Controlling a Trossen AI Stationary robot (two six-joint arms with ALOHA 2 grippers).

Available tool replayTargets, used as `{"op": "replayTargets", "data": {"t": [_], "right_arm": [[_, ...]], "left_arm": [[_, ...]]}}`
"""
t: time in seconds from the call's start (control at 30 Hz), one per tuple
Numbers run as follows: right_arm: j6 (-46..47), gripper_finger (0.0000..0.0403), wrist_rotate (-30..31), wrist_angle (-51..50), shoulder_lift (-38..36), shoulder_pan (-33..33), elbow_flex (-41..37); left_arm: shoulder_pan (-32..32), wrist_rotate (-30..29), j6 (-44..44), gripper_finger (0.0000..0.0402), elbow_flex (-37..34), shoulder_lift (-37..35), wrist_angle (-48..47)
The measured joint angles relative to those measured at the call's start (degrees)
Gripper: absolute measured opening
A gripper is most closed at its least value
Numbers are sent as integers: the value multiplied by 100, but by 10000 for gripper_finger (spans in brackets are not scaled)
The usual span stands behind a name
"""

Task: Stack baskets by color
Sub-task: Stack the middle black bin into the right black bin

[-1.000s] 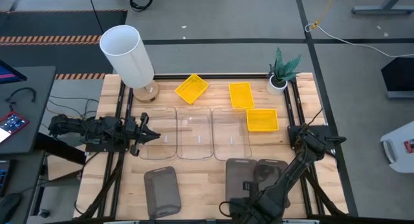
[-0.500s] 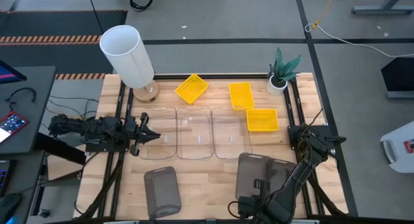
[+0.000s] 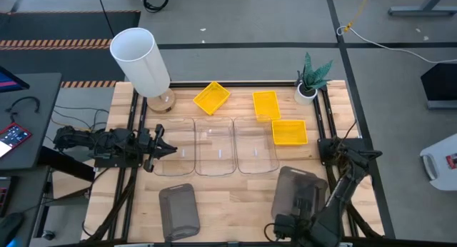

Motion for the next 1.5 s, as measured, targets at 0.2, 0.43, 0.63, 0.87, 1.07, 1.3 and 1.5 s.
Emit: {"op": "replayTargets", "data": {"t": [0.2,0.43,0.63,0.87,1.07,1.3,1.5], "right_arm": [[435,8,71,2,-3,362,0],[895,8,22,3,-3,700,-264],[1192,7,-59,4,-3,878,-507],[1502,7,-59,12,-245,1005,-951],[1708,7,80,-1,-729,1013,-1536],[1583,7,39,280,-822,1002,-1898],[1569,7,36,636,-814,1002,-2089]], "left_arm": [[-1,0,-1,33,-1,0,-5],[0,2,-1,32,1,-2,-5],[-1,1,-1,25,-1,-1,-3],[0,2,-1,33,0,0,-1],[0,2,-1,29,-1,0,-1],[-2,0,-1,28,1,0,-1],[-2,2,-1,36,1,-1,-1]]}}
